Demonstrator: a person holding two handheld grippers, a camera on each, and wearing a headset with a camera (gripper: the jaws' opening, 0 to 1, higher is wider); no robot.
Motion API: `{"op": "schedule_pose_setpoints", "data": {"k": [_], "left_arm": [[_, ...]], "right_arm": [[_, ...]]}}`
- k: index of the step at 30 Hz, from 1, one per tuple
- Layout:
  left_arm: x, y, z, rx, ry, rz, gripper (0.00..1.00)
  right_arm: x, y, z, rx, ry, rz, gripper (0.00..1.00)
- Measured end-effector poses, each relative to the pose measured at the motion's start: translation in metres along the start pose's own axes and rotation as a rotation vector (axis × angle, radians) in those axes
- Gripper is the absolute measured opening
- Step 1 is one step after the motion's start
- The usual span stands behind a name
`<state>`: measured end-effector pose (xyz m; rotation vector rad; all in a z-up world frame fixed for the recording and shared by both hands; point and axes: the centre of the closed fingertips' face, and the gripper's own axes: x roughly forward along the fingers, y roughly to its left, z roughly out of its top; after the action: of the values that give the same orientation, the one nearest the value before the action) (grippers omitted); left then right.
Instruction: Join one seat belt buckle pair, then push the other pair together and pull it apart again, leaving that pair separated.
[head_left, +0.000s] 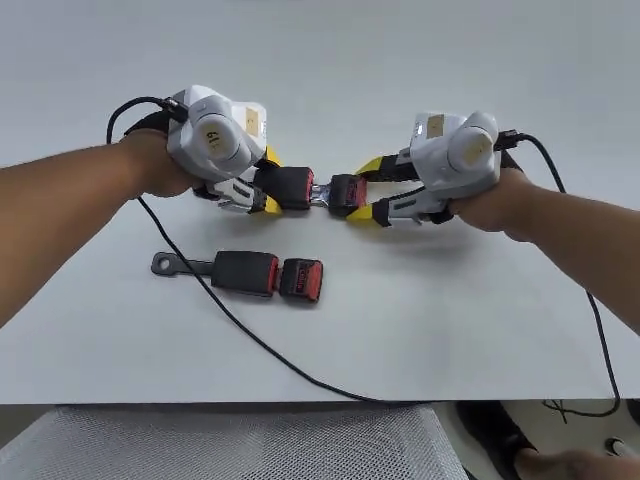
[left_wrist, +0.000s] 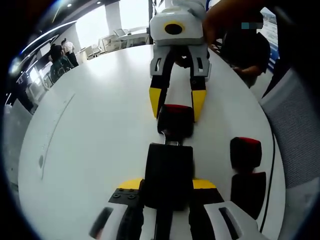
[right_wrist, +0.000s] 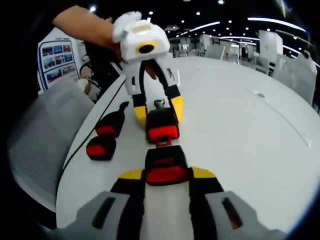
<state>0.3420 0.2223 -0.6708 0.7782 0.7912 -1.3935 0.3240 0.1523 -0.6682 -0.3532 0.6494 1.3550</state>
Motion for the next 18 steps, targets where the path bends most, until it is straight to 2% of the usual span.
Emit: {"op": "schedule_pose_setpoints", "data": {"k": [5, 9, 13, 18], "left_arm": [[0.0004, 0.0001, 0.0008, 0.003, -0.006, -0.004, 0.35], [0.0013, -0.0002, 0.0021, 0.038, 0.014, -0.021, 0.34], [0.0017, -0.0004, 0.0024, 0.048, 0.017, -0.028, 0.34], [0.0015, -0.0011, 0.0031, 0.054, 0.011, -0.034, 0.34]], "right_arm": [[0.0007, 0.0009, 0.0013, 0.013, 0.032, 0.000, 0.33], [0.0016, -0.0001, 0.0031, 0.020, 0.042, 0.007, 0.33], [0.0093, 0.0009, 0.0096, 0.029, 0.024, 0.004, 0.32], [0.0062, -0.0027, 0.0089, 0.047, 0.021, 0.006, 0.32]]}}
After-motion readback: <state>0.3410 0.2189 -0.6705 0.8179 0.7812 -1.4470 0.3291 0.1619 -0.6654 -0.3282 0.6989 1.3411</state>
